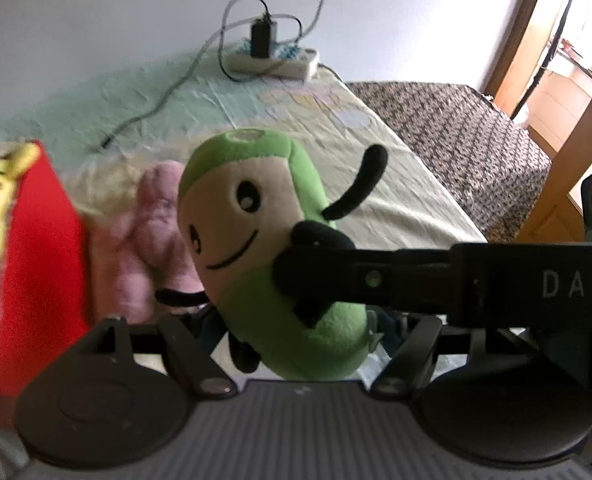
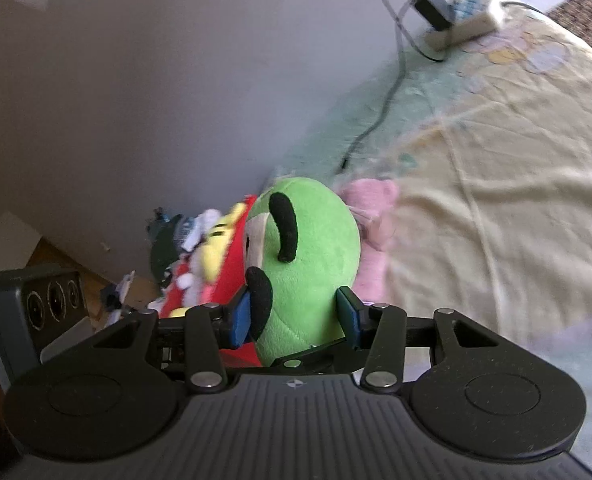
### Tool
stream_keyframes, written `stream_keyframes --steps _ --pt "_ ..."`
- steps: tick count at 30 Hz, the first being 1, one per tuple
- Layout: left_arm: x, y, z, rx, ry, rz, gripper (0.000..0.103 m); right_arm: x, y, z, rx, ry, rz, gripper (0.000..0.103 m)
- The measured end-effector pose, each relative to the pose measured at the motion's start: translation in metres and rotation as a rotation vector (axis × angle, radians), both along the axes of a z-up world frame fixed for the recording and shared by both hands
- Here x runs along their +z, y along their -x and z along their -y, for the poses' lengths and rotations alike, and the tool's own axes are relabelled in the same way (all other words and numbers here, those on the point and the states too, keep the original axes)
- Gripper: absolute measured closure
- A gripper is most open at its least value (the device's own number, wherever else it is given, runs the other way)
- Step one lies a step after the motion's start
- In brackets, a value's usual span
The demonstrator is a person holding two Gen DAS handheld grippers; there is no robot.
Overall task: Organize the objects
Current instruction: 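Carry the green plush over the red box and lower it inside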
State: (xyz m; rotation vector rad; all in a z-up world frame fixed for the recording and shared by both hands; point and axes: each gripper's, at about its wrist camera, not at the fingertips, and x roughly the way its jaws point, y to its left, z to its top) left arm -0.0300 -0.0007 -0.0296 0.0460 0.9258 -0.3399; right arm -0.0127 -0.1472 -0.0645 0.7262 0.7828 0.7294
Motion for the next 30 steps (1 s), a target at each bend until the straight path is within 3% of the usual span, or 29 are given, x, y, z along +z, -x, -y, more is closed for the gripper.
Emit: stream_keyframes --steps 7,19,30 --pt "0.023 0.016 -0.033 0.058 -0.006 0.074 0.030 0.021 0.003 -0.033 0.045 -0.017 0.082 0.054" --pt "0.064 0.033 -0.114 0.055 0.000 0.188 0.030 0.058 0.006 -0.112 0.019 -0.053 0.170 0.054" --pt "0.075 0.027 -0.194 0.040 -0.022 0.209 0.030 0.058 0.002 -0.187 -0.017 -0.069 0.158 0.054"
